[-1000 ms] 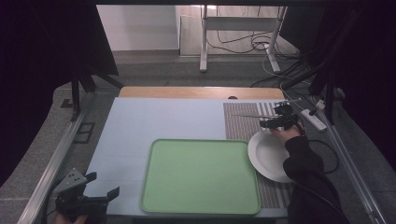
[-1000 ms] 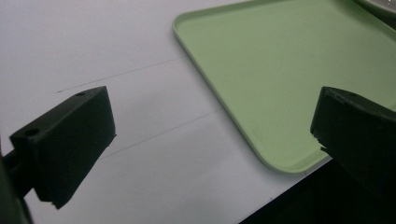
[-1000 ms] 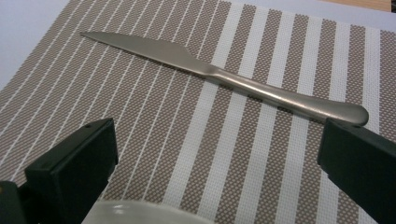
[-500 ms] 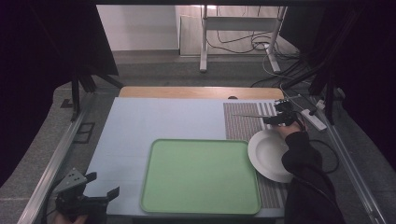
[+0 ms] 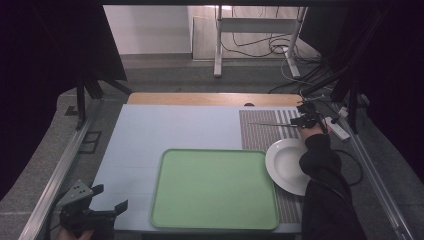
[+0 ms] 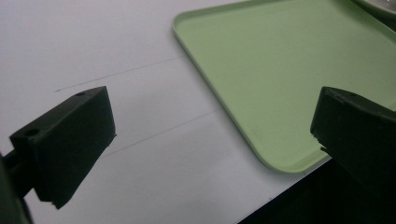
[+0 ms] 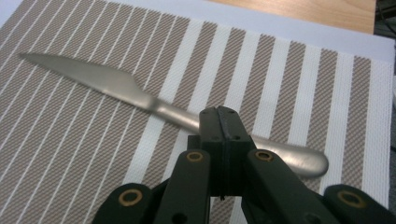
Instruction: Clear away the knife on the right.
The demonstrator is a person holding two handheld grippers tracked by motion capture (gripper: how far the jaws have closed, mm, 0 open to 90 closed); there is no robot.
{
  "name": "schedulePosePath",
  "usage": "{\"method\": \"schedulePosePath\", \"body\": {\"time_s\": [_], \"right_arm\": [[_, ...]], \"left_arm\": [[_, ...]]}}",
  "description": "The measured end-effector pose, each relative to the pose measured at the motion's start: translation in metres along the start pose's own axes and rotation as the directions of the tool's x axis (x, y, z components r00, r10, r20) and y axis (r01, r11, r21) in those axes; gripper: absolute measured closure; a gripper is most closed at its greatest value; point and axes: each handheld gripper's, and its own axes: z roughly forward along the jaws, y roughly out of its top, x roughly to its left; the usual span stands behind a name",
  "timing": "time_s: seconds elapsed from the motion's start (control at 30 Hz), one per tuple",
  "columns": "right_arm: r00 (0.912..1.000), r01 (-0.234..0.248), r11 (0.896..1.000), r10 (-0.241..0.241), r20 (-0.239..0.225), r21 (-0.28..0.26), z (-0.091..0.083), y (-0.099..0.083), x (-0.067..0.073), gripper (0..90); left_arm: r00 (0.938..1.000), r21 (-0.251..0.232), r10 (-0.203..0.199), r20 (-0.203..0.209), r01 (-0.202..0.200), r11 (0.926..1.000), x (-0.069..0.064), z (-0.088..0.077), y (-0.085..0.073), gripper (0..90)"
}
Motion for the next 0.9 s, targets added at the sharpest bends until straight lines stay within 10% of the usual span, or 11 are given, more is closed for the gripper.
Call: {"method": "schedulePosePath", "body": {"time_s": [0.5, 0.9], "right_arm": [[0.9961, -0.020, 0.998, 0.016, 0.087, 0.054, 0.019, 0.005, -0.010, 90.0], [0.9969, -0.037, 0.983, 0.049, -0.062, 0.179, -0.002, -0.012, -0.013, 90.0]], "left_arm": [[1.0000, 0.002, 0.003, 0.000, -0.003, 1.0000, 0.000, 0.000, 0.000, 0.0], [0.9998, 0.010, 0.018, -0.004, -0.018, 0.9998, -0.002, 0.001, 0.000, 0.0]]}}
